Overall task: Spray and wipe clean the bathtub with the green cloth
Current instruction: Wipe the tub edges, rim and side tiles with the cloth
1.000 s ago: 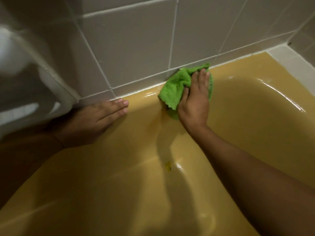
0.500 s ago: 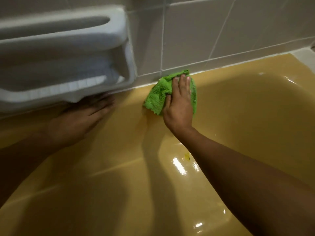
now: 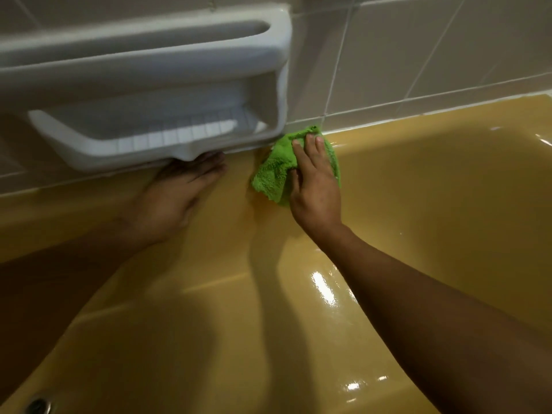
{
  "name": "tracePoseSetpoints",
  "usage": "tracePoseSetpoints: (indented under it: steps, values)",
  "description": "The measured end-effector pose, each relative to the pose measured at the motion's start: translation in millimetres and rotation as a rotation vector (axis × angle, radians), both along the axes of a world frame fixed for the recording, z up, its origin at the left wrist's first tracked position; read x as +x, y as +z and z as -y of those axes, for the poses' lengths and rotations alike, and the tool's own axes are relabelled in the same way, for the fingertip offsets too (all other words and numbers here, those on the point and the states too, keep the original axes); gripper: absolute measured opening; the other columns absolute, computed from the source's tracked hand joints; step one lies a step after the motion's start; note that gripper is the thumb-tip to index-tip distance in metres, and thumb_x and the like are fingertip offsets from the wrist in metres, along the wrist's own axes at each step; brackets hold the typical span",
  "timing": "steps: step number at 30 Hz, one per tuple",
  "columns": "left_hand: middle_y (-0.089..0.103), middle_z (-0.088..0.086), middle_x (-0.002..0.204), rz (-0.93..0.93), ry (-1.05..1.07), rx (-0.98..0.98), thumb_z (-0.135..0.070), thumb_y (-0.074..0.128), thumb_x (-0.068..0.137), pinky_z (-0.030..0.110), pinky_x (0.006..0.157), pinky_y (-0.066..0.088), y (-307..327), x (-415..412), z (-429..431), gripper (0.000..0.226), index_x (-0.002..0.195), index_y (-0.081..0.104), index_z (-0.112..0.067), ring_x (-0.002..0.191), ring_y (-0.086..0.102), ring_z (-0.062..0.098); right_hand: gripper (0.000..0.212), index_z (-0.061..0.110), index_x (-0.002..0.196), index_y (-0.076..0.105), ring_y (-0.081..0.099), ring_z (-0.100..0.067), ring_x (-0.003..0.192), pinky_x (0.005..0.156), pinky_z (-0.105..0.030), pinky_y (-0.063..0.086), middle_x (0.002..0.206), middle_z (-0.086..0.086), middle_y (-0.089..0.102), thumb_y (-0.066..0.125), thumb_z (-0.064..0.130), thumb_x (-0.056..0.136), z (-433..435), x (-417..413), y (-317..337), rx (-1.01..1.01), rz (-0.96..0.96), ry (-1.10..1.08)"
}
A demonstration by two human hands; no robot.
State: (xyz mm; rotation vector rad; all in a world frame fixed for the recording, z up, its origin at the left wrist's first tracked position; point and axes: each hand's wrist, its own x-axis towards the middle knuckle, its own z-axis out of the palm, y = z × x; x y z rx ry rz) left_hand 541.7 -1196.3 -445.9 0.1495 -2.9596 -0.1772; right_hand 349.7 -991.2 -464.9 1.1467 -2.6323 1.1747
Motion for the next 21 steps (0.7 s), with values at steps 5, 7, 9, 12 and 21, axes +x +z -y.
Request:
tracePoseSetpoints:
  steps: [5, 7, 9, 12, 21]
  values:
    - [0.053, 0.005, 0.152, -0.336, 0.453, 0.628, -0.033, 0.07, 0.093, 0.032, 0.12, 0.034, -6, -31, -99, 0.059, 0.147, 0.055, -0.014, 0.142, 0.047, 0.018, 0.04, 0.024, 0.142, 0.06, 0.047, -0.008, 0.137, 0.108, -0.013, 0.035, 0.146, 0.003, 0.058, 0.055, 0.015, 0.103, -37, -13, 37, -0.121, 0.339, 0.057]
    - [0.065, -0.007, 0.138, -0.376, 0.542, 0.953, -0.028, 0.078, 0.092, 0.023, 0.111, 0.043, 1, -56, -139, 0.052, 0.141, 0.062, -0.02, 0.129, 0.058, 0.006, 0.033, 0.032, 0.131, 0.069, 0.063, -0.009, 0.114, 0.093, -0.021, 0.05, 0.124, 0.007, 0.072, 0.055, 0.022, 0.103, -53, -16, 42, -0.14, 0.467, 0.035]
    - [0.075, -0.011, 0.115, -0.413, 0.581, 1.181, -0.025, 0.08, 0.09, 0.025, 0.095, 0.053, 10, -78, -168, 0.036, 0.125, 0.071, -0.019, 0.109, 0.068, 0.003, 0.028, 0.038, 0.12, 0.073, 0.069, -0.014, 0.107, 0.091, -0.041, 0.058, 0.109, 0.01, 0.076, 0.055, 0.032, 0.099, -68, -17, 42, -0.16, 0.585, 0.037]
    - [0.075, -0.013, 0.095, -0.469, 0.658, 1.289, -0.016, 0.072, 0.097, 0.018, 0.076, 0.053, 25, -96, -191, 0.014, 0.109, 0.071, -0.022, 0.086, 0.071, 0.0, 0.028, 0.04, 0.119, 0.073, 0.071, -0.017, 0.108, 0.093, -0.051, 0.058, 0.11, 0.011, 0.077, 0.058, 0.036, 0.096, -92, -15, 37, -0.184, 0.721, 0.081]
    - [0.077, -0.003, 0.105, -0.243, 0.47, 1.356, 0.001, 0.063, 0.098, 0.032, 0.092, 0.059, 71, -81, -199, 0.031, 0.111, 0.073, -0.026, 0.099, 0.072, 0.013, 0.039, 0.012, 0.118, 0.071, 0.055, -0.033, 0.113, 0.111, -0.051, 0.037, 0.121, -0.019, 0.06, 0.056, 0.029, 0.087, -137, -1, 15, -0.574, 1.718, 0.271]
